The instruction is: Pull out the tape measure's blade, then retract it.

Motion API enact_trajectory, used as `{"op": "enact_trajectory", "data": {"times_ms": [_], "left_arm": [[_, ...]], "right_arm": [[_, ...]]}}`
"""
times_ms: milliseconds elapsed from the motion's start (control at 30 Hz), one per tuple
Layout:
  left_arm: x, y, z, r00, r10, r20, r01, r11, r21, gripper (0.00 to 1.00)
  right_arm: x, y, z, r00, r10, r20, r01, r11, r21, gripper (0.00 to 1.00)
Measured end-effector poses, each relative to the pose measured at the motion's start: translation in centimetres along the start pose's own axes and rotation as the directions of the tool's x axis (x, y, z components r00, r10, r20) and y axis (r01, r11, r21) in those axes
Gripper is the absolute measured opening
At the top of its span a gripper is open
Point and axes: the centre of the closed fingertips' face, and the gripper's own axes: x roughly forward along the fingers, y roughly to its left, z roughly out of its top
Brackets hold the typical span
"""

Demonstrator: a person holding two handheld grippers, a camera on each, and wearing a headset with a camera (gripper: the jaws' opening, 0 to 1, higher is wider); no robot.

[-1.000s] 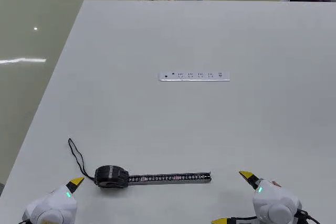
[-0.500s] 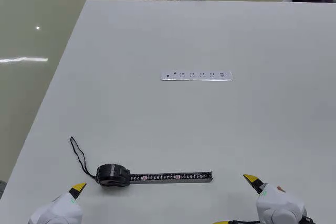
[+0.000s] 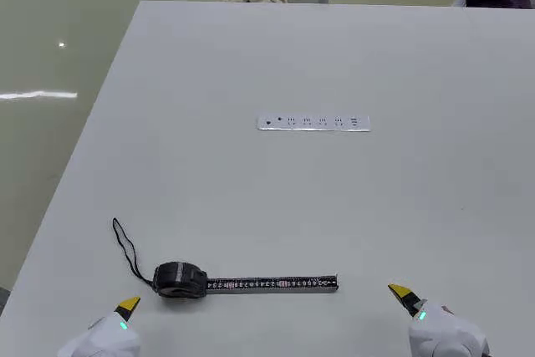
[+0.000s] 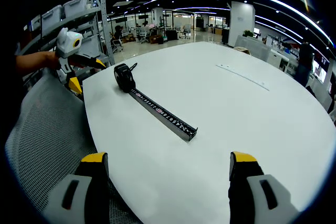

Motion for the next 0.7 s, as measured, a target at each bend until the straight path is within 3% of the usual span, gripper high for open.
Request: {"op": "enact_trajectory", "data": {"times_ms": [400,700], "left_arm": [[0.8,0.5,-0.1,0.9974,0.072,0.01,-0.071,0.994,-0.084,0.96],[1.4,1.8,0.6,0.9872,0.15,0.053,-0.139,0.975,-0.175,0.91]], "right_arm": [[0.3,0.1,0.1,0.9999,0.003,0.01,-0.003,1.0,0.008,0.95],[0.7,0.4,0.2,0.9998,0.004,0.018,-0.004,1.0,0.019,0.93]]}}
